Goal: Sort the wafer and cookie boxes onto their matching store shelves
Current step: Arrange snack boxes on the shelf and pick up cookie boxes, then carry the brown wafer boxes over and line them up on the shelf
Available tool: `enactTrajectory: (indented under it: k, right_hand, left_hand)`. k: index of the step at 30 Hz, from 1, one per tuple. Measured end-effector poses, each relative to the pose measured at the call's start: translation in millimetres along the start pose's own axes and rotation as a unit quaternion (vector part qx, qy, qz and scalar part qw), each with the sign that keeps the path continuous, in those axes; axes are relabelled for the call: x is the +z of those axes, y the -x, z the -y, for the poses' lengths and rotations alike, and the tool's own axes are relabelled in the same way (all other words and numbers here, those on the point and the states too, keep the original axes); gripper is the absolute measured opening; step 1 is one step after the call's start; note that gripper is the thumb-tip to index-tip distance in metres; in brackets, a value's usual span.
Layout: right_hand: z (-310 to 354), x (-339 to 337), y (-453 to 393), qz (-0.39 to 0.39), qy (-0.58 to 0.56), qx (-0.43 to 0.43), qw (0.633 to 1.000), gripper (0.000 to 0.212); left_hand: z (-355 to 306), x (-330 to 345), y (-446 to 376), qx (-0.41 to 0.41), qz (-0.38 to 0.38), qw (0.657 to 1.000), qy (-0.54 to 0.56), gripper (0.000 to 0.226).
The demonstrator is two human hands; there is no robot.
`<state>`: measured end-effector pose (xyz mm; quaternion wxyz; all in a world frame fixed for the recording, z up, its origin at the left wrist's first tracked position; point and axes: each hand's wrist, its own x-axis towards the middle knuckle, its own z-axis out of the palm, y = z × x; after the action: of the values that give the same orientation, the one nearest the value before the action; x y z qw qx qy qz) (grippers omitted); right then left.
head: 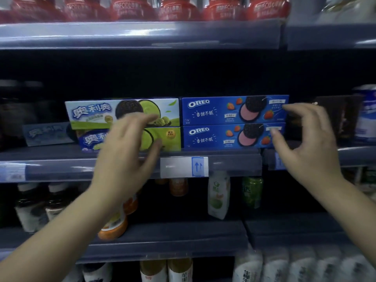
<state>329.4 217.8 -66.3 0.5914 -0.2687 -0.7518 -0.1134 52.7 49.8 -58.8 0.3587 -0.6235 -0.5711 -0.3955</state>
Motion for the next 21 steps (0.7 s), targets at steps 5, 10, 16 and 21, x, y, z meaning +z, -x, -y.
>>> enactTrajectory:
  k: [5, 10, 16, 21]
  right_hand:
    - [18, -14, 15, 0.141, 0.040, -0.014, 0.989, 0.036]
    - [14, -43, 27, 0.183, 0.089, 0.009, 0.979, 0.033]
    - [-27, -88, 25, 0.187, 0.140, 0.058, 0.971, 0.036]
    - [-62, -117, 27, 0.173, 0.156, 0.087, 0.969, 0.041]
  left_hand:
    - [-75, 47, -20, -0.005, 0.121, 0.990, 0.075, 0.048]
    - [-136, 82, -41, -0.007, 0.165, 0.980, 0.107, 0.043]
    - [-178, 114, -57, 0.018, 0.154, 0.975, 0.158, 0.048]
    - [-212, 138, -71, 0.035, 0.138, 0.973, 0.181, 0.044]
